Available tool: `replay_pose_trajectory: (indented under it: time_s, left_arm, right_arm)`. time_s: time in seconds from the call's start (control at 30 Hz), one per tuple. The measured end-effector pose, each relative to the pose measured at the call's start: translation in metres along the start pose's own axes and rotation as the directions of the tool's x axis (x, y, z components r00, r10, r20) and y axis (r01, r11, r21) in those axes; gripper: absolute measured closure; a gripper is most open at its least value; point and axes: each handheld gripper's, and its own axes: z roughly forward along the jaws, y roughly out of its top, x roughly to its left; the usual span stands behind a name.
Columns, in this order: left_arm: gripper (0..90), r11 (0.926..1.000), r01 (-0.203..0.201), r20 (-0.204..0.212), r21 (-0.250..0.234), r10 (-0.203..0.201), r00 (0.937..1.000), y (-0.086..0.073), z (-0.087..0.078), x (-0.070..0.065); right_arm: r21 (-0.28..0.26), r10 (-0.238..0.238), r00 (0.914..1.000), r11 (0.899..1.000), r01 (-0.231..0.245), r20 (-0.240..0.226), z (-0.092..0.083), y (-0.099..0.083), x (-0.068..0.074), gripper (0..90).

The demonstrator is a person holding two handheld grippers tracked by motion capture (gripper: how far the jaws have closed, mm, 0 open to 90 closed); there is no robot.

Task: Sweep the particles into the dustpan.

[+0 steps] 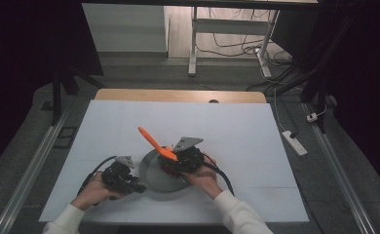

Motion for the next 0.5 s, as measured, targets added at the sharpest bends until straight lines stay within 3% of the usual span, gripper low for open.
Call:
replay_pose_trajectory:
  time_s: [0.13, 0.17, 0.33, 0.5]
  left_arm:
    - [61.4, 0.9999, -0.002, 0.001, 0.01, 0.002, 1.0, 0.0, 0.001, 0.001]
    - [61.4, 1.0, -0.003, 0.001, 0.009, 0.003, 1.0, 0.0, 0.001, 0.001]
    - [61.4, 1.0, -0.002, 0.002, 0.006, 0.002, 1.0, 0.0, 0.001, 0.001]
    - [61.4, 1.0, -0.001, 0.0, -0.002, 0.001, 1.0, -0.002, -0.001, 0.001]
  right_arm:
    - [-0.026, -0.024, 0.9995, 0.999, 0.024, 0.022, -0.006, 0.003, -0.001, 70.1]
    - [-0.062, 0.003, 0.9993, 0.998, 0.0, 0.038, -0.013, 0.003, -0.007, 70.1]
    - [-0.092, 0.059, 0.9957, 0.994, -0.052, 0.071, -0.025, 0.002, -0.02, 70.1]
    - [-0.101, 0.071, 0.9925, 0.993, -0.061, 0.1, -0.032, 0.0, -0.03, 70.0]
